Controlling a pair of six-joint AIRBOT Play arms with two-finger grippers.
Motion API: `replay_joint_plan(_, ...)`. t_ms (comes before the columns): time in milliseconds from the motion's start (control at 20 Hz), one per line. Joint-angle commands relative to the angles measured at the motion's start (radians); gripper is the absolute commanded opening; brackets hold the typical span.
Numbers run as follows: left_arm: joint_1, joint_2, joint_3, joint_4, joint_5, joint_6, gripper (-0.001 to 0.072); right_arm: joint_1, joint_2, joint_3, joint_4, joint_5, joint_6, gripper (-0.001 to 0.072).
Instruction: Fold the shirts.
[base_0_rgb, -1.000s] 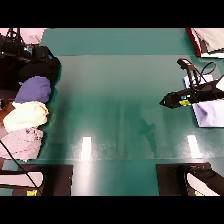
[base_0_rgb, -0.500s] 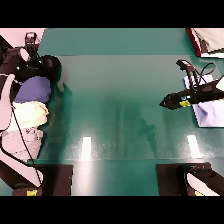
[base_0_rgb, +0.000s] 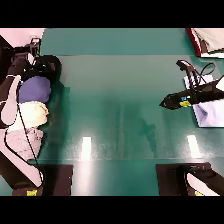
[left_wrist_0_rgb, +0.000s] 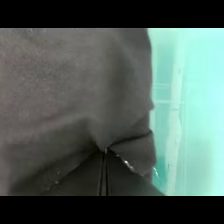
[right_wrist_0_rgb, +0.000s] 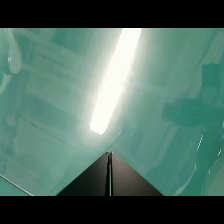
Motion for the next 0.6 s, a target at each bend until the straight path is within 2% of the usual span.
replay_joint_plan(0,-0.002,0.0,0.19,-0.011,-0.193,0.004,0.0025,0.001,0.001,0.002,0.001,-0.055,0.0,0.002)
replay_joint_plan(100,-0.015,0.066,0.293,-0.04,-0.224,0.031,0.0025,0.001,0.001,0.015,0.0,-0.089,0.0,0.002)
replay_joint_plan(200,-0.044,0.202,0.295,-0.136,-0.198,0.123,0.0025,0.001,0.001,0.066,0.0,-0.122,0.0,0.002)
replay_joint_plan(400,-0.13,0.475,0.294,-0.408,-0.254,0.32,0.0025,0.001,0.001,0.22,-0.001,-0.225,0.0,0.002)
replay_joint_plan(550,-0.206,0.626,0.293,-0.625,-0.371,0.43,0.0025,0.001,0.001,0.344,-0.003,-0.245,-0.001,0.002)
